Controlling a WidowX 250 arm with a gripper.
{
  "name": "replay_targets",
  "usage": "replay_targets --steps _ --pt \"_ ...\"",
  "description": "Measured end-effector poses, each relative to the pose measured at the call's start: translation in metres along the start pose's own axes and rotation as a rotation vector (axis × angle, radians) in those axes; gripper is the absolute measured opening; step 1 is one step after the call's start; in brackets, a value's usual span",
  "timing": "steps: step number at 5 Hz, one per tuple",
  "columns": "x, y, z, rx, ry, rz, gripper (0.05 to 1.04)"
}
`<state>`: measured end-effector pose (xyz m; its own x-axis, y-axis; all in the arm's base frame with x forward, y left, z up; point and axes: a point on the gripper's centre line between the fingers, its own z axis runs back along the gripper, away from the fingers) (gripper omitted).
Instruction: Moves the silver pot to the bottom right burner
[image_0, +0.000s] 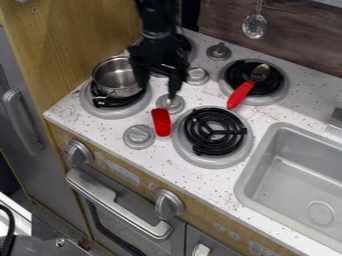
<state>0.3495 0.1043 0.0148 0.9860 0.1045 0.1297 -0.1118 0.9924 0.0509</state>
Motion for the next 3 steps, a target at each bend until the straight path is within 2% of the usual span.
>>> replay_targets --steps 1,2,3 --pt "0.006 0.013 0.006 0.018 -0.046 0.026 0.993" --pt "0.017 0.031 0.001 0.049 -0.079 0.057 0.993" --pt "0.019 0.044 -0.021 0.052 -0.049 0.083 0.993"
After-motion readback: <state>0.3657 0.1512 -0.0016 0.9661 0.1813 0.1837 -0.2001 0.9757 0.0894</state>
